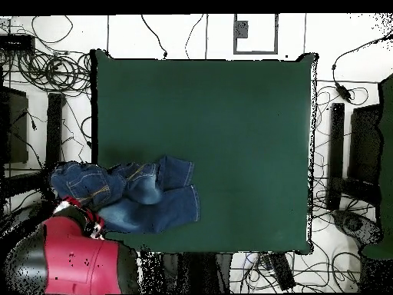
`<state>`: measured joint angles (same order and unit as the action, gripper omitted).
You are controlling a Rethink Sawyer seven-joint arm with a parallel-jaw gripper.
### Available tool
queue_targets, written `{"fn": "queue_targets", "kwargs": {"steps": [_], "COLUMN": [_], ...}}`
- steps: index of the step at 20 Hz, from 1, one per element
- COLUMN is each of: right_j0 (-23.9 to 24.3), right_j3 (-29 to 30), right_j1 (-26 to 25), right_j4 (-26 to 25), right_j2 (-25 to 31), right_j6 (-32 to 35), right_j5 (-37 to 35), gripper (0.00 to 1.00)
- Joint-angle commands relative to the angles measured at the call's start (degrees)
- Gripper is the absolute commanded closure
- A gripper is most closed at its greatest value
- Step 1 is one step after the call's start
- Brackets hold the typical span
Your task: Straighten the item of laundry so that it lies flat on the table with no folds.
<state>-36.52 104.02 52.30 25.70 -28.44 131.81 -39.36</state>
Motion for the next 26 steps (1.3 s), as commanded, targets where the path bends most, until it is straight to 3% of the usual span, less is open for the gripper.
{"fn": "queue_targets", "kwargs": {"steps": [1, 16, 26], "right_j0": [-0.48, 1.28, -0.93], "right_j3": [-1.68, 1.73, -0.24], "right_j1": [2.59, 6.22, 5.77], "right_j4": [6.79, 18.11, 21.13], "right_j2": [6.63, 13.34, 14.63], "right_j6": [18.86, 17.9, 22.22], "right_j5": [-5.97, -5.36, -5.0], "gripper": [1.0, 1.0, 1.0]}}
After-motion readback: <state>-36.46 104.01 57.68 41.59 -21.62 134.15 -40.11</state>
